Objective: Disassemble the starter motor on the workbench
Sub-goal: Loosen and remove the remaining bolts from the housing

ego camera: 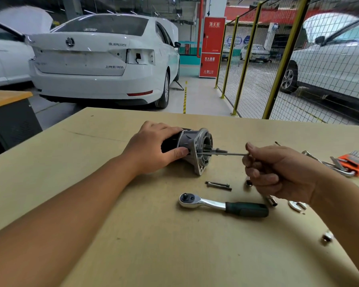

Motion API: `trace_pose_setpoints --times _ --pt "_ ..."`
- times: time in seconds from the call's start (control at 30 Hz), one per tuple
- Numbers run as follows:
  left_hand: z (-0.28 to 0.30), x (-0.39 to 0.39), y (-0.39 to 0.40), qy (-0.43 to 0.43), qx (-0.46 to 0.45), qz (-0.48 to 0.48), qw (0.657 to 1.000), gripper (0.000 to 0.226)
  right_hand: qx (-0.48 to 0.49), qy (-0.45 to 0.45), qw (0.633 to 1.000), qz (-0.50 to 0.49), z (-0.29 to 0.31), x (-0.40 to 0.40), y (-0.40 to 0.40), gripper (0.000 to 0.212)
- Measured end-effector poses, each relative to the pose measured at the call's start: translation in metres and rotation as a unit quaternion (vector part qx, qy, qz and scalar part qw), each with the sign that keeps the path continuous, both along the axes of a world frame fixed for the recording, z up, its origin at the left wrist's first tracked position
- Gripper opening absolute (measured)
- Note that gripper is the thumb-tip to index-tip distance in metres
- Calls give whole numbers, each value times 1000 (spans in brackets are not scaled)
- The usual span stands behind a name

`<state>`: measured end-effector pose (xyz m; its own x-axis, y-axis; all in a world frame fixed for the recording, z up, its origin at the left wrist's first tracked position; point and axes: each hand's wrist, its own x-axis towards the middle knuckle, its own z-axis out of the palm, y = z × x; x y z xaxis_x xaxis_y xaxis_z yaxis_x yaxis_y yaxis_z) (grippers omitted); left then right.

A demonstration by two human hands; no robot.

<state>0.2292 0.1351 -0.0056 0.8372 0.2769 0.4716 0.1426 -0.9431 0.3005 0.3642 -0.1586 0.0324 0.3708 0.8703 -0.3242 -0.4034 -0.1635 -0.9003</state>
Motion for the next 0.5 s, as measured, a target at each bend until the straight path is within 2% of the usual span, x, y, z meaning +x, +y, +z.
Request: trace_pose_setpoints --times 0.07,0.1,0.13,0.17,0.2,0.23,0.27,0.3,0.33,0.37,0.43,0.47,0.5 --pt "0 0 0 2 1 3 1000 83 10 -76 997 14 0 3 -3 26" --pt "0 0 0 3 2 3 1000 83 1 -162 987 16 0 2 -3 26" --pt "0 -1 0 4 2 3 1000 83 -27 -301 953 18 1 1 -4 27" --pt "0 -1 0 4 2 3 1000 83 -73 -469 880 15 2 -1 -4 26" --pt "0 -1 0 4 2 3 1000 83 -114 -616 779 1 1 0 -4 25" --pt "0 -1 0 4 2 3 1000 83 -133 -705 696 -14 3 0 -2 24" --pt "0 -1 0 4 2 2 1000 84 -127 -739 661 -32 4 -3 1 21" --pt "0 -1 0 4 3 2 1000 84 -113 -739 662 -49 4 -5 2 16" --pt "1 -1 0 4 4 2 1000 85 -97 -702 702 -70 4 -6 4 12" --pt "1 -1 0 4 4 1 1000 85 -83 -628 767 -98 4 -6 5 10" --pt "1 -1 -1 6 4 1 1000 85 -71 -412 897 -141 4 -12 7 11" --pt "1 -1 -1 7 3 1 1000 85 -72 -319 933 -152 4 -13 8 20" --pt "1 -1 -1 7 3 2 1000 86 -71 -251 952 -160 4 -14 9 31"
